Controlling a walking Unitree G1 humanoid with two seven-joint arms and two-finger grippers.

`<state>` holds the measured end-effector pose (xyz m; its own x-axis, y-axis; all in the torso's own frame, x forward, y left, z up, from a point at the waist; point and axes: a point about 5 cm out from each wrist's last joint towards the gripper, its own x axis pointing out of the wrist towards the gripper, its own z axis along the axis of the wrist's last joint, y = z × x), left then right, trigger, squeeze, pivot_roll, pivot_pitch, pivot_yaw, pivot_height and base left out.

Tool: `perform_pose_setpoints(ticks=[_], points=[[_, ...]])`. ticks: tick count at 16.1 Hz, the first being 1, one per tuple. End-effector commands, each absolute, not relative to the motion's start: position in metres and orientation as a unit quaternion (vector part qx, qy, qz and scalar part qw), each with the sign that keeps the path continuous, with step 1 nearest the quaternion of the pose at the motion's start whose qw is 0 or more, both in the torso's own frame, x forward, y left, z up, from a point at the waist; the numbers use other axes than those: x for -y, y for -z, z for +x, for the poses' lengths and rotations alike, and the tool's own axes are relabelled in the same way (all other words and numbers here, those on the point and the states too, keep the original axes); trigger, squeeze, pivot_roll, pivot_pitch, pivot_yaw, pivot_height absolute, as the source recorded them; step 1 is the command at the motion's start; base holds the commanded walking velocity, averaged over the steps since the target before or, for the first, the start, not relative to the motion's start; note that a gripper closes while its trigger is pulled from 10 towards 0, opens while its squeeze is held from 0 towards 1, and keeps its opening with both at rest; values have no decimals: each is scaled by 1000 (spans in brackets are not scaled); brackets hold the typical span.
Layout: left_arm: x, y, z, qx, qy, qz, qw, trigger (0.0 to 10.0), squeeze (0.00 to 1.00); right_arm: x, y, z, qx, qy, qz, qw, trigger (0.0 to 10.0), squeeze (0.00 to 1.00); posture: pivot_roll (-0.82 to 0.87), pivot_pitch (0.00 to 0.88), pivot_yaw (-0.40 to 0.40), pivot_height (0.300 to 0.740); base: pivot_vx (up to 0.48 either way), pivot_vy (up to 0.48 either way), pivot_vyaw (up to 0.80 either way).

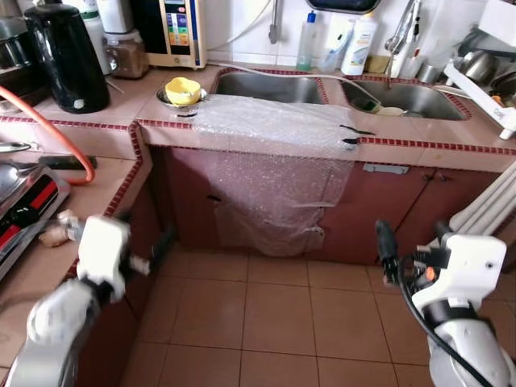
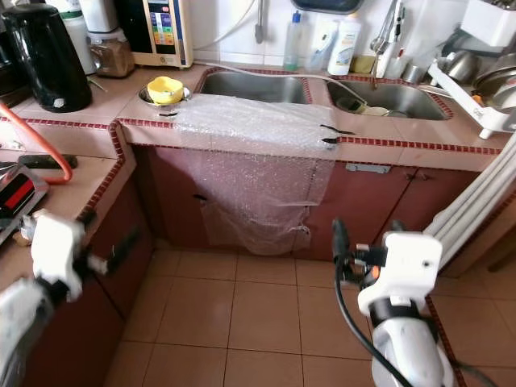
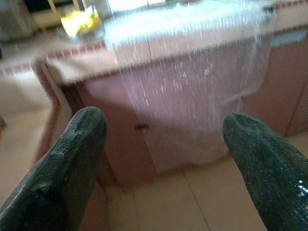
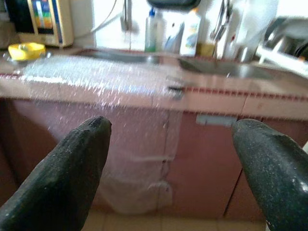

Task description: Kitchen organization

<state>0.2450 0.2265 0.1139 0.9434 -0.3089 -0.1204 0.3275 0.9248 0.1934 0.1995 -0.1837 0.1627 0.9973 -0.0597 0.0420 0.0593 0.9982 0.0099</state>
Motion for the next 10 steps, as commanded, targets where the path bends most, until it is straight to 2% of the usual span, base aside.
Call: perform_pose_setpoints(ticks=[1,4,8,10], points=[[-221,-115,244,-39,173,110,978,10000,0,184,-164,193,19,28,7,999,10000,0,120,0,-47,740,0,0,0],[-220,-112,247,-37,140,87,986,10000,0,188,-159,183,6,30,-1,1000,10000,0,99,0,-39,740,0,0,0],[-198,-117,252,-12,131,54,990,10000,0,190,-163,194,22,32,-16,999,10000,0,96,0,-38,740,0,0,0],[-197,-118,256,-8,117,51,992,10000,0,190,-163,196,25,34,-18,999,10000,0,94,0,-38,740,0,0,0]])
